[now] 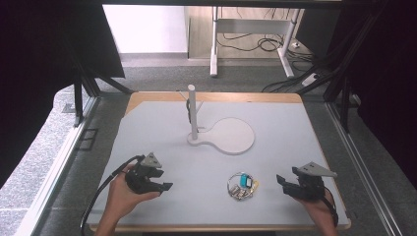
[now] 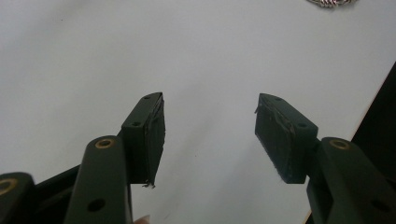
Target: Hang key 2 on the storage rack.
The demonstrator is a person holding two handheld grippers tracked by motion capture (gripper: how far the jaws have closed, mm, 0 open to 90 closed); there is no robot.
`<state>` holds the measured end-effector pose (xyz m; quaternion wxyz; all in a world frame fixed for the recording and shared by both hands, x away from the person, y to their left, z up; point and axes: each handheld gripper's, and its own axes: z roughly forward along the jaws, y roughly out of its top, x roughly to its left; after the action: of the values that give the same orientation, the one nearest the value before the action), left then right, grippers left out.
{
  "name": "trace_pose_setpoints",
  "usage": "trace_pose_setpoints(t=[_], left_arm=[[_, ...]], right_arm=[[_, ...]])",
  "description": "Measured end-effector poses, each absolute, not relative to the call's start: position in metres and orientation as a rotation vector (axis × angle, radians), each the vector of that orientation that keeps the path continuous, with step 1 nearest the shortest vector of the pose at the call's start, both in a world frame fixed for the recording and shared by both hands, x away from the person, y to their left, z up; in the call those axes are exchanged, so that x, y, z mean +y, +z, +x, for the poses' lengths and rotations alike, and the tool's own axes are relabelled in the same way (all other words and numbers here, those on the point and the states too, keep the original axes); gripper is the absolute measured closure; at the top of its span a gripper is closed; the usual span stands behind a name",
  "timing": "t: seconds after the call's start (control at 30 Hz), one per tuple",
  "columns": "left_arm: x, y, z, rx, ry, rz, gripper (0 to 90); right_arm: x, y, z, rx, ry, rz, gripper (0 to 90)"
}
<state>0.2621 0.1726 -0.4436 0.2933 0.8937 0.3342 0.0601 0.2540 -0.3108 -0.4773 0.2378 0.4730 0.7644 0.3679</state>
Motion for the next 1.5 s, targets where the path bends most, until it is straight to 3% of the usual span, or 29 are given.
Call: trace_pose_setpoints(t=[0.4, 0.83, 1.5], left_arm=[[0.179, -0.454, 0.259, 0.906, 0.154, 2.337, 43.5], [0.192, -0.455, 0.251, 0.900, 0.152, 2.310, 43.6], [0.199, -0.457, 0.245, 0.924, 0.158, 2.281, 43.6]], right_arm=[[-0.292, -0.466, 0.249, 2.149, 1.007, 1.212, 33.7], [-0.245, -0.452, 0.273, 2.329, 1.008, 1.174, 34.4], [-0.207, -0.437, 0.304, 2.571, 0.875, 1.093, 39.3]])
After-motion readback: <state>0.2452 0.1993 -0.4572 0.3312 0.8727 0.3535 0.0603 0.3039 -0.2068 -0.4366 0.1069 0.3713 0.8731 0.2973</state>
